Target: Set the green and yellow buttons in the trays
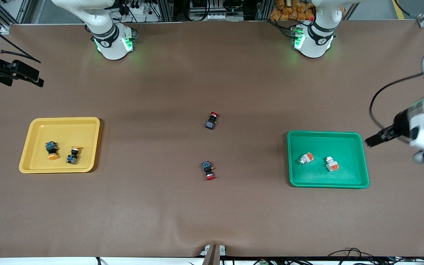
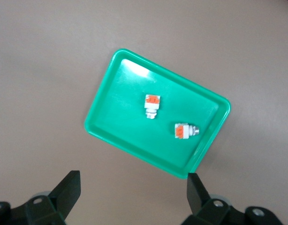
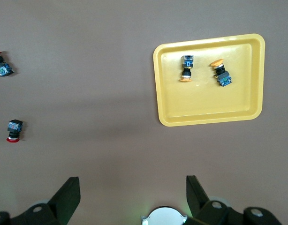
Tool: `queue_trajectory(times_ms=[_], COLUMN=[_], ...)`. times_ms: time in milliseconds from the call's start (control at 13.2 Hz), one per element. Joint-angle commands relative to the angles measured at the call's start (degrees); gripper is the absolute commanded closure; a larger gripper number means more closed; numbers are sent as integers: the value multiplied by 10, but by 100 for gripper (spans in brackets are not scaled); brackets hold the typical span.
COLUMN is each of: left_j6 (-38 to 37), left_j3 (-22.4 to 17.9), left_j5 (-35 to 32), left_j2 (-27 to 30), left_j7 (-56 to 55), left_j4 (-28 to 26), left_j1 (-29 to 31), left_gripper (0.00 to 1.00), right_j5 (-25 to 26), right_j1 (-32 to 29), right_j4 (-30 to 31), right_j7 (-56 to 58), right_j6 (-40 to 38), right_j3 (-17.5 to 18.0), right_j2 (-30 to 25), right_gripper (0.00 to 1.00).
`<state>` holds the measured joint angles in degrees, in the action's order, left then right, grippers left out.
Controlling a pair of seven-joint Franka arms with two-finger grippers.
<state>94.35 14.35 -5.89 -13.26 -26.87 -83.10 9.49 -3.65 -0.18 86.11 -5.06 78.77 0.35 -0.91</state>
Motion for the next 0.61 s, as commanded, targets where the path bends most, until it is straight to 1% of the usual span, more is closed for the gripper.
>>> queue_trajectory(times_ms=[0, 152, 304, 380, 456, 532], left_j6=[-33, -33, -36, -40, -43, -43], left_j3=[0, -1, -6, -36, -83, -119], left_j5=[10, 11, 11, 12, 15, 24], left_j2=[25, 50, 76, 93, 111, 127], left_j7=[72, 101, 103, 115, 142, 160], left_j4=[23, 20, 5, -7, -27, -42], left_j1=[13, 18, 4, -26, -70, -101], left_gripper=[0, 0, 0, 0, 0, 0], right_j5=[2, 2, 1, 1, 2, 2], right_j1=[4, 2, 4, 4, 4, 1], right_j4=[-13, -18, -18, -18, -18, -22], right_j7=[-9, -9, -9, -9, -9, -9], right_j6=[-4, -1, 3, 3, 4, 5], right_j3=[1, 1, 2, 2, 2, 2], right_j2=[6, 7, 13, 13, 13, 13], right_gripper=[0, 0, 0, 0, 0, 0])
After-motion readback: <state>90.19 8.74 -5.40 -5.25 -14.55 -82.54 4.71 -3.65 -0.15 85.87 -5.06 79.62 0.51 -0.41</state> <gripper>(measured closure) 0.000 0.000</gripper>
